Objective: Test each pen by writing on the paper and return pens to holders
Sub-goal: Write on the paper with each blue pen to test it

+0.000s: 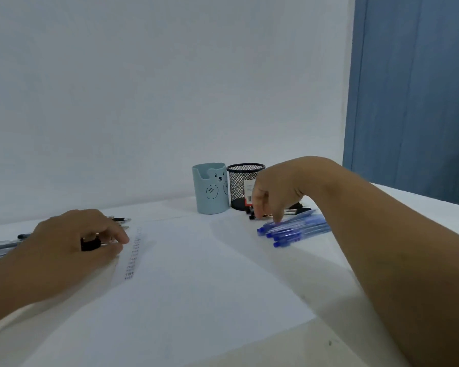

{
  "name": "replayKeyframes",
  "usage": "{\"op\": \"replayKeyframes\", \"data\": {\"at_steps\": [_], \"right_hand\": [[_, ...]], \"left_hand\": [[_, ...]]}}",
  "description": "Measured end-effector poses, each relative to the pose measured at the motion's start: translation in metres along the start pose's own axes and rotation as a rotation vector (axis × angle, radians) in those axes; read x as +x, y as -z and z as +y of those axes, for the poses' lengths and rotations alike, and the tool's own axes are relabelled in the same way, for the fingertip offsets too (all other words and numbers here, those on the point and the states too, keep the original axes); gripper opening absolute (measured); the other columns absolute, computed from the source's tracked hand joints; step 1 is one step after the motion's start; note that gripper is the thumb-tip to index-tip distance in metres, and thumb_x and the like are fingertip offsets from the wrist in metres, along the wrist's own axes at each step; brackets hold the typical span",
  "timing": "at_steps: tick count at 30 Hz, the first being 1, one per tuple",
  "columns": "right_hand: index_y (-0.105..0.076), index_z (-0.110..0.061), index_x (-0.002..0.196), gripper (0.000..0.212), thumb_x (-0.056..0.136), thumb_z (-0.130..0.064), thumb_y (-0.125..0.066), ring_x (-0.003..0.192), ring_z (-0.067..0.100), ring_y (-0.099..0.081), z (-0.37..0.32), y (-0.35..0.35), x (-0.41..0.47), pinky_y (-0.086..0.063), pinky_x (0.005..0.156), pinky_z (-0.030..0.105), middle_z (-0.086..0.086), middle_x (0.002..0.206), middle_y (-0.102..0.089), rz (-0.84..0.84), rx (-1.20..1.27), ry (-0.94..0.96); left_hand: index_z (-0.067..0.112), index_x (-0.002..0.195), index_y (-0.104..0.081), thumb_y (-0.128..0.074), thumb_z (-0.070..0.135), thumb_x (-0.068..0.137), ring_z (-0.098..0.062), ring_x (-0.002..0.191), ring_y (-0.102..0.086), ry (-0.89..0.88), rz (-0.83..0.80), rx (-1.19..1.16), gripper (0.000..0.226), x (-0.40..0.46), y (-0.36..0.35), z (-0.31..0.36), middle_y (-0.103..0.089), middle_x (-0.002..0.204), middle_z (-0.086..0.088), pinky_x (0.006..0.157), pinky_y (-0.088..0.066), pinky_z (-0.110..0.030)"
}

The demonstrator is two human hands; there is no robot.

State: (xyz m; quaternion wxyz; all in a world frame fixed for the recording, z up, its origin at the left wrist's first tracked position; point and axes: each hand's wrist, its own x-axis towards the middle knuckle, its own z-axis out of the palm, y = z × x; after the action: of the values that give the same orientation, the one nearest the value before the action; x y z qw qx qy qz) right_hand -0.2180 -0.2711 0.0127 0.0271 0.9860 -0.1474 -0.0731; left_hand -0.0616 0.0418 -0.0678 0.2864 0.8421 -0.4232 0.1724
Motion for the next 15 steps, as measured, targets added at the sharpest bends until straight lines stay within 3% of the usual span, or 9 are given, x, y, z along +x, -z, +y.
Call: {"op": "replayKeyframes", "data": {"at_steps": [4, 8, 10, 12, 15], "right_hand": [[-0.066, -0.034, 0.091, 0.024, 0.085, -0.012, -0.058, 0.081, 0.008, -0.057, -0.051, -0.003, -0.010, -0.047, 0.069, 0.025, -0.016, 0.086, -0.058, 0.238, 0.081, 0.153], [-0.063, -0.033, 0.093, 0.015, 0.091, -0.019, -0.059, 0.076, -0.003, -0.052, -0.117, -0.028, -0.004, -0.039, 0.064, 0.016, -0.013, 0.092, -0.059, 0.338, 0.263, 0.486], [-0.064, -0.032, 0.099, 0.012, 0.092, -0.023, -0.061, 0.076, -0.009, -0.049, -0.138, -0.045, 0.006, -0.035, 0.064, 0.012, -0.013, 0.092, -0.058, 0.366, 0.263, 0.598], [-0.064, -0.033, 0.103, 0.011, 0.094, -0.028, -0.060, 0.078, -0.010, -0.046, -0.148, -0.061, 0.015, -0.037, 0.069, 0.015, -0.014, 0.094, -0.057, 0.407, 0.233, 0.655], [-0.066, -0.032, 0.102, 0.011, 0.095, -0.030, -0.058, 0.079, -0.010, -0.047, -0.153, -0.072, 0.023, -0.036, 0.072, 0.014, -0.016, 0.096, -0.060, 0.471, 0.253, 0.693]], "left_hand": [[0.052, 0.083, -0.073, -0.086, 0.015, 0.073, -0.002, 0.078, -0.056, 0.047, -0.131, 0.033, 0.040, 0.002, 0.029, -0.012, -0.064, 0.080, 0.022, 0.072, -0.047, -0.026], [0.046, 0.079, -0.075, -0.087, 0.051, 0.055, -0.006, 0.079, -0.059, 0.147, -0.325, 0.111, 0.027, 0.000, 0.065, -0.019, -0.066, 0.080, 0.020, 0.082, -0.052, -0.039], [0.042, 0.077, -0.076, -0.091, 0.051, 0.055, -0.017, 0.084, -0.062, 0.218, -0.410, 0.153, 0.029, -0.003, 0.077, -0.023, -0.067, 0.080, 0.013, 0.085, -0.052, -0.041], [0.042, 0.077, -0.076, -0.092, 0.052, 0.053, -0.015, 0.079, -0.063, 0.261, -0.465, 0.184, 0.031, -0.006, 0.082, -0.027, -0.067, 0.079, 0.011, 0.078, -0.051, -0.032], [0.035, 0.072, -0.077, -0.094, 0.035, 0.065, -0.002, 0.058, -0.055, 0.274, -0.496, 0.167, 0.018, -0.006, 0.078, -0.029, -0.065, 0.065, 0.016, 0.060, -0.042, -0.015]]}}
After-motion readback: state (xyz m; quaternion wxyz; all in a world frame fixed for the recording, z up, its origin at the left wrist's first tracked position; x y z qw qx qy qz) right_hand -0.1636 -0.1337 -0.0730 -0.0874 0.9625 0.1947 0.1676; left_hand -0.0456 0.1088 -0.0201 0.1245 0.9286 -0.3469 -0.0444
